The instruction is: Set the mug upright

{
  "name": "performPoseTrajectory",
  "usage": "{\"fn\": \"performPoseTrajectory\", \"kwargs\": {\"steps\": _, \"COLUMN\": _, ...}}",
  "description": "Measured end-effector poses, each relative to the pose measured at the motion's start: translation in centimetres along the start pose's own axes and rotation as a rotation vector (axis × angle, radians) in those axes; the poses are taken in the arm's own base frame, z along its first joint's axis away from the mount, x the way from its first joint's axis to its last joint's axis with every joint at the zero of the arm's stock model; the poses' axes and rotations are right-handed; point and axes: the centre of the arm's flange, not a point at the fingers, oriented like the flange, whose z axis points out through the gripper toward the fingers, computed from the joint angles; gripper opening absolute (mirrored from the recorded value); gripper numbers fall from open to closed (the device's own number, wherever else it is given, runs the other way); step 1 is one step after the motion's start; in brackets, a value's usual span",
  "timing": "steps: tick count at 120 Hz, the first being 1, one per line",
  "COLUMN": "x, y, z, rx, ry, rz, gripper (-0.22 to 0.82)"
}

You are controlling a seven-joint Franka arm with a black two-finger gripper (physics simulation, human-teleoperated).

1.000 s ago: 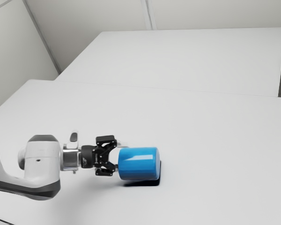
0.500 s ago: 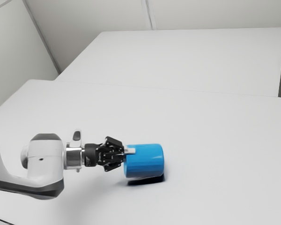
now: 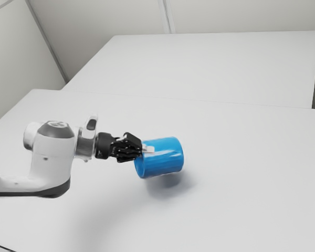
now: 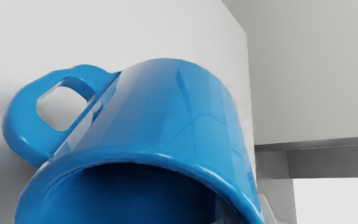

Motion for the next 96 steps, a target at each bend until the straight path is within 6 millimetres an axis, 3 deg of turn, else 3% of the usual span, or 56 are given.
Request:
{"fn": "performPoseTrajectory", "kwargs": {"steps": 8, "x": 2.6, "y": 1.5, "z": -1.4, "rx": 0.160, "ry": -0.111, "rz": 0.254, "gripper": -0.18}}
{"fn": "performPoseTrajectory", "kwargs": {"steps": 22, "x": 8.5, "y": 9.3, "z": -4.4, "rx": 0.415, "ry": -0.302, "rz": 0.660, "gripper": -0.18}}
{"fn": "performPoseTrajectory", "kwargs": {"steps": 30, "x": 10.1, "y": 11.7, "z": -5.4, "rx": 0.550, "ry": -0.414, "rz": 0.739, "gripper": -0.18}}
{"fn": "performPoseTrajectory", "kwargs": {"steps": 53, "x": 9.5, "y": 8.8, "z": -4.1, "rx": 0.803, "ry": -0.654, "rz": 0.616, "gripper": -0.18}}
{"fn": "performPoseTrajectory", "kwargs": {"steps": 75, "x": 9.0, "y": 5.8, "z": -1.8, "rx": 0.931, "ry": -0.688, "rz": 0.483, "gripper": -0.18}}
{"fn": "performPoseTrajectory", "kwargs": {"steps": 96, "x": 8.4, "y": 3.8, "z": -0.9, "rx": 0.995, "ry": -0.682, "rz": 0.359, "gripper": -0.18}}
